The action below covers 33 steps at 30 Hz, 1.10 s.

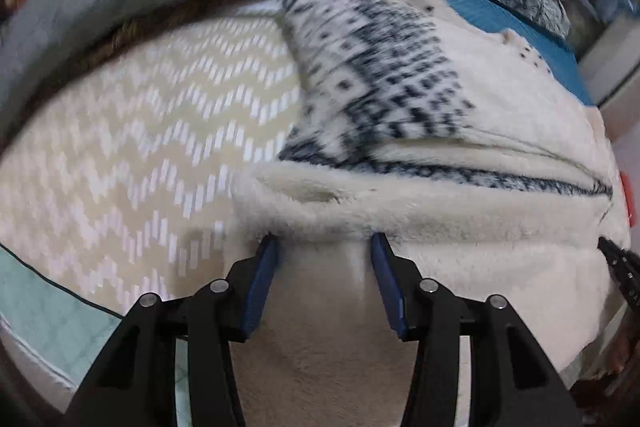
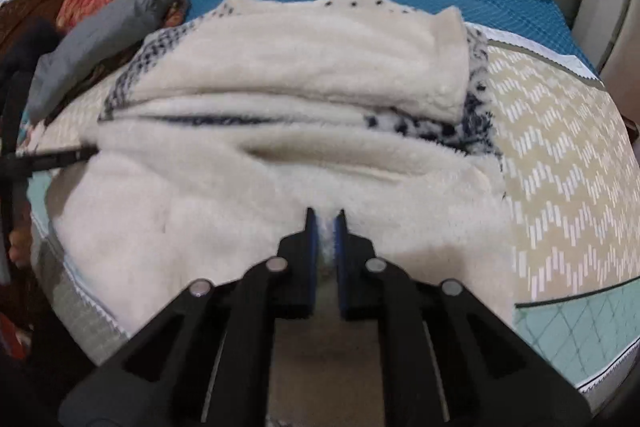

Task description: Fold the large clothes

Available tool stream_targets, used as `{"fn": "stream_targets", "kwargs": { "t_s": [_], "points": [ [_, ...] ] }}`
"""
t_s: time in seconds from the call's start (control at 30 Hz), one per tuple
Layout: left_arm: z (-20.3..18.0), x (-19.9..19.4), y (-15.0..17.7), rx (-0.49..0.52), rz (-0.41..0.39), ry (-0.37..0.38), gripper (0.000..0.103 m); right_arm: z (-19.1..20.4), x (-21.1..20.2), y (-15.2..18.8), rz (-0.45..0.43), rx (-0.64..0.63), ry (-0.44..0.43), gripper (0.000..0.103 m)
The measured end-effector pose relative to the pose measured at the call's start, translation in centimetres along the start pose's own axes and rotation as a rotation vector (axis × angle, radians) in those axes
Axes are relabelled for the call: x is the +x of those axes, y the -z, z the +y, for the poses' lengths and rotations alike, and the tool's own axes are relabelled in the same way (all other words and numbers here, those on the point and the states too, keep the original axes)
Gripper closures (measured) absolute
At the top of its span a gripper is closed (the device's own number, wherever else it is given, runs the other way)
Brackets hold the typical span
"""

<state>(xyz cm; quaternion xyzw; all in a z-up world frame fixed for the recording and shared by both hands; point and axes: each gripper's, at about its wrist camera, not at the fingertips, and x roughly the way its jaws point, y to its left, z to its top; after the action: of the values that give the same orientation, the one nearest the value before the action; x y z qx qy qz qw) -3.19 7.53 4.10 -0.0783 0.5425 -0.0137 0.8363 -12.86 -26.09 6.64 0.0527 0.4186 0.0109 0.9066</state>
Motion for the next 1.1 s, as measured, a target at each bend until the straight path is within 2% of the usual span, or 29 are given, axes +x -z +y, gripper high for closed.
{"fn": "stream_targets", "kwargs": {
  "t_s": [0.03,0.1,0.13,0.2,0.27,0.3,0.33,0.37,0.43,0.5,0.57,0.7,0.8,0.9,1.03,1.1],
  "points": [
    [0.3,-0.2,0.2,-0.006,-0.018,0.015,0.103,-0.5,-0.7,-0.6,-0.056,0.041,-0.025,0.096],
    [-0.1,-0.5,0.5,0.020,-0.034,-0.007,0.103,-1.8,-2.0,-1.9,-0.163,0.135,-0.082,0.096],
    [-0.1,-0.5,0.6,0.027,-0.040,-0.016,0.103,-2.2,-1.8,-2.4,-0.175,0.162,-0.092,0.096],
    [-0.2,-0.6,0.8,0.035,-0.043,-0.030,0.103,-2.5,0.2,-3.2,-0.128,0.187,-0.090,0.096],
    [-0.5,-0.6,0.7,0.044,-0.045,-0.038,0.103,-2.3,4.0,-2.8,0.020,0.177,-0.030,0.093],
    [-0.6,-0.5,0.6,0.047,-0.043,-0.037,0.103,-2.7,4.7,-2.2,0.021,0.197,-0.055,0.093],
    [-0.5,-0.6,0.5,0.050,-0.040,-0.031,0.103,-3.4,4.0,-1.8,-0.028,0.239,-0.099,0.091],
    [-0.7,-0.7,0.5,0.051,-0.040,-0.023,0.103,-3.9,3.7,-1.6,-0.031,0.276,-0.131,0.090],
    [-0.6,-1.3,-0.1,0.041,-0.053,0.004,0.103,-4.8,2.3,-1.3,-0.057,0.324,-0.169,0.078],
    [-0.1,-2.5,-0.5,0.023,-0.093,0.027,0.103,-5.1,-0.2,-1.0,-0.128,0.305,-0.111,0.063],
    [0.7,-3.9,-0.5,0.006,-0.131,0.036,0.103,-5.8,-2.5,-0.2,-0.189,0.299,-0.065,0.062],
    [3.1,-5.2,-0.1,-0.046,-0.160,0.034,0.103,-8.2,-4.8,2.4,-0.227,0.390,-0.082,0.062],
    [4.0,-4.7,0.2,-0.072,-0.135,0.042,0.103,-9.4,-4.5,4.6,-0.186,0.436,-0.076,0.062],
    [5.0,-3.2,0.9,-0.113,-0.061,0.062,0.103,-9.7,-3.4,6.7,-0.130,0.486,-0.099,0.061],
    [6.7,-2.9,2.7,-0.180,-0.018,0.139,0.103,-9.7,-4.3,9.0,-0.158,0.545,-0.143,0.043],
    [7.7,-2.8,3.9,-0.213,0.029,0.188,0.103,-9.8,-4.5,9.8,-0.159,0.579,-0.170,0.043]
  ]
}}
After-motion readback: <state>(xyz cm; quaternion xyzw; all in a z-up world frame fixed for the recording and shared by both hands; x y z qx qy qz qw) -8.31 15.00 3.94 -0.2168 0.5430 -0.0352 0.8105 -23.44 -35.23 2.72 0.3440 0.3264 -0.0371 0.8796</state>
